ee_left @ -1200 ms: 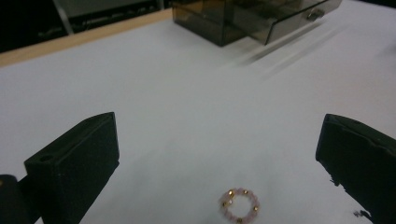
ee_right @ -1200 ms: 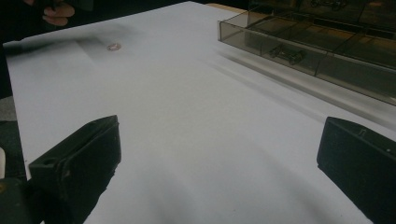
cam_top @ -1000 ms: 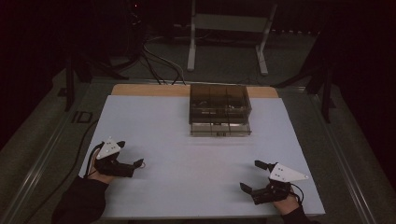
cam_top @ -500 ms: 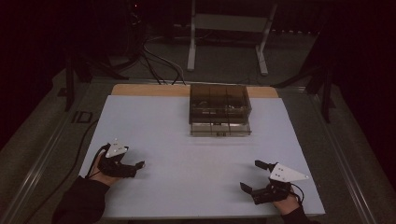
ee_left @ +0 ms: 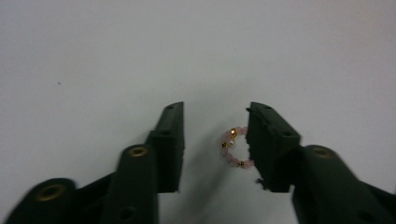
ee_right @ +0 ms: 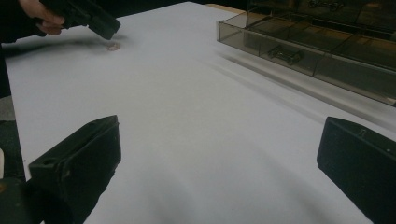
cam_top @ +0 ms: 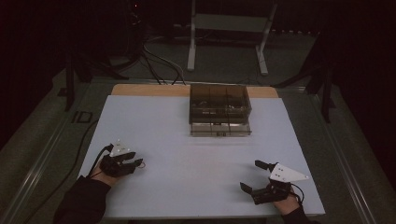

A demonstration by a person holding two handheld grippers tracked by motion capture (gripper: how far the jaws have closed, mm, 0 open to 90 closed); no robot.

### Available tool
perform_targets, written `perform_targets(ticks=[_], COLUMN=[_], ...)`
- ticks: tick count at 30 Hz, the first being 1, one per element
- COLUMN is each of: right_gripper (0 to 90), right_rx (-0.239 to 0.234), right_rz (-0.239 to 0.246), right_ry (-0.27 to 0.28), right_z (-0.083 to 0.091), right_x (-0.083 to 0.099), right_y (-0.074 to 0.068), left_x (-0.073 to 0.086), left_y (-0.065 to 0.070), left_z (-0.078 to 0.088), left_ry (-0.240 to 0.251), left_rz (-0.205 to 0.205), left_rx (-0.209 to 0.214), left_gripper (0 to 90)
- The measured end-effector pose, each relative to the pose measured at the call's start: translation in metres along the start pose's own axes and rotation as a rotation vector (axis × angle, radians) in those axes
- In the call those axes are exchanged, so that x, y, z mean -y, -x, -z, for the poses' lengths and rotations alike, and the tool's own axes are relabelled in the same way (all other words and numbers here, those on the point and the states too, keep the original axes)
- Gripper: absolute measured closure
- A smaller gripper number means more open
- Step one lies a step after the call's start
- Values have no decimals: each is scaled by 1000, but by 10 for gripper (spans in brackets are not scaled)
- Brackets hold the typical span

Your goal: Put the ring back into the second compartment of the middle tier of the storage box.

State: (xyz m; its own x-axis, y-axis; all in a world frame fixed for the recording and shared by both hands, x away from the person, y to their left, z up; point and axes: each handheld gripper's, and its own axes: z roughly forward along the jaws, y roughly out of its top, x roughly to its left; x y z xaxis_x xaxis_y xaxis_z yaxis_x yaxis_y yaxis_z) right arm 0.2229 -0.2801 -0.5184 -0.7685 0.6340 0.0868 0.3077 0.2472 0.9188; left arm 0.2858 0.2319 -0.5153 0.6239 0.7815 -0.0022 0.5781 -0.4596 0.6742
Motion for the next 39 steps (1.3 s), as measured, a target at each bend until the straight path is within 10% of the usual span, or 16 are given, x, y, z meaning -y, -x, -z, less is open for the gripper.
perform_targets(ticks=[18,39], right_gripper=[0,0], right_rx=[2,10], right_rz=[9,15], right_ry=[-5,-4], right_z=[-1,0], right_x=[0,0], right_y=[-1,-1], left_x=[0,-6], left_y=[1,2], left_z=[-11,-7], left_ry=[-83,-72], left_rz=[31,44], left_rx=[19,-17], left_gripper=[878,900])
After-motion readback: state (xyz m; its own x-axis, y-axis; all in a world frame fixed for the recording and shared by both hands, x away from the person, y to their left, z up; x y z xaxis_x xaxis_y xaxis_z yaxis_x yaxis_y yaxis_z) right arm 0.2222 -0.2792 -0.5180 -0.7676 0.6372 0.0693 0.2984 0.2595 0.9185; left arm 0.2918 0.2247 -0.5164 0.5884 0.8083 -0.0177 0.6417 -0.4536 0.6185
